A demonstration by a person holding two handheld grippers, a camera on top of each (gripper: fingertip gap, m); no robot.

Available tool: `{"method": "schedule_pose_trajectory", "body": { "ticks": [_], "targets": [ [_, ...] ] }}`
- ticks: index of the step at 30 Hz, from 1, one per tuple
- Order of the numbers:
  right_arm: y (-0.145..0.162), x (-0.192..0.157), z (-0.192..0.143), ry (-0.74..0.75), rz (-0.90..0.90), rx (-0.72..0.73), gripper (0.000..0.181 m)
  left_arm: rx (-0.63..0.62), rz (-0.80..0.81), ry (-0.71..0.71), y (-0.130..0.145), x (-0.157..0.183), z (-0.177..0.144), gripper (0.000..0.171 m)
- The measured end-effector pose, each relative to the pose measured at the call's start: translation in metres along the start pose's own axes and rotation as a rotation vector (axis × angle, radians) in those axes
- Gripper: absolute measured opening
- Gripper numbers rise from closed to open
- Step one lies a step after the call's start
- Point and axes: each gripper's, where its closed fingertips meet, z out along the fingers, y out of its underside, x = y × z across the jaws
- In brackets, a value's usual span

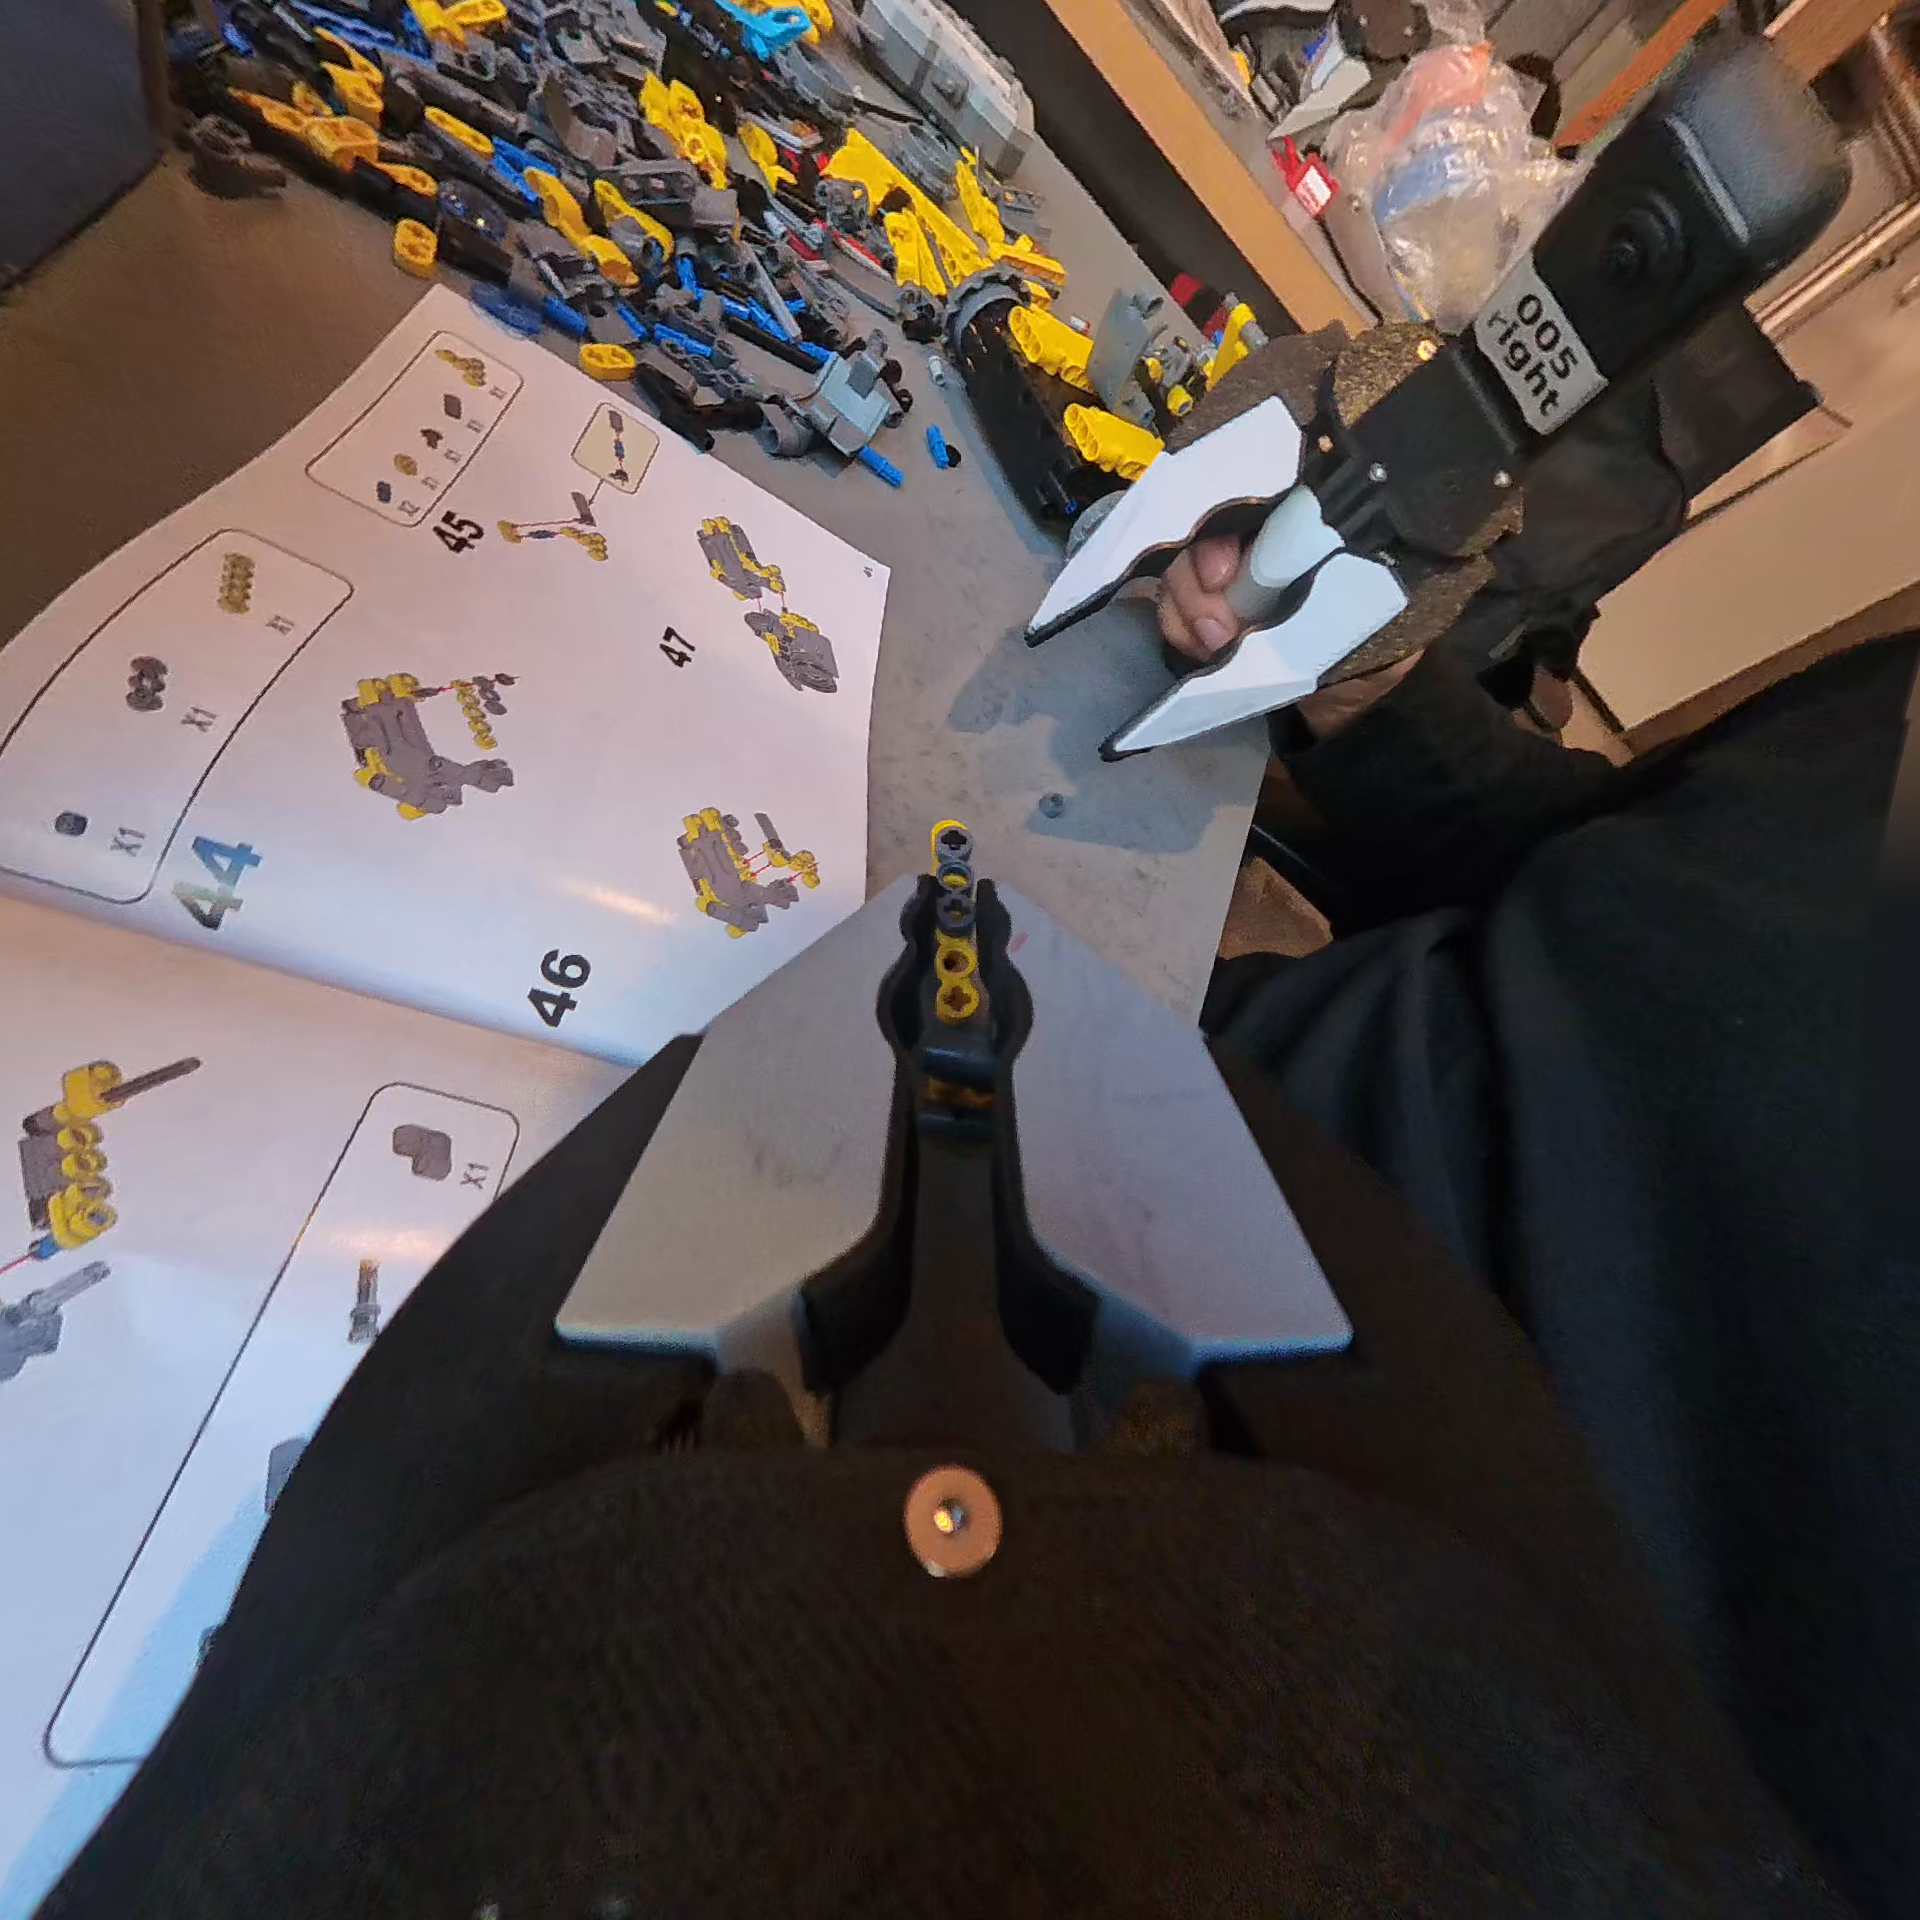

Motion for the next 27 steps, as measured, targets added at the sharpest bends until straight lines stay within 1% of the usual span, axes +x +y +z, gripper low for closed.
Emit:
{"method": "schedule_pose_trajectory", "body": {
  "ticks": [3,5,12,23,27],
  "targets": [
    [0.001,0.0,0.0,-0.001,-0.003,-0.004,0.033,0.012,-0.01,0.007,-0.001,0.0,-0.002,0.005],
    [0.0,0.0,0.0,-0.001,-0.002,-0.004,0.033,0.02,-0.005,0.01,-0.003,0.001,-0.003,0.012],
    [0.0,-0.001,0.0,-0.002,-0.01,-0.002,0.033,0.004,0.036,-0.011,0.0,0.002,-0.003,0.013],
    [0.001,-0.003,0.002,-0.024,-0.001,-0.011,0.033,0.032,0.075,-0.028,-0.004,0.005,-0.016,0.031],
    [0.001,-0.003,0.002,-0.026,-0.001,-0.011,0.033,0.037,0.074,-0.07,-0.001,-0.001,-0.024,0.037]
  ]
}}
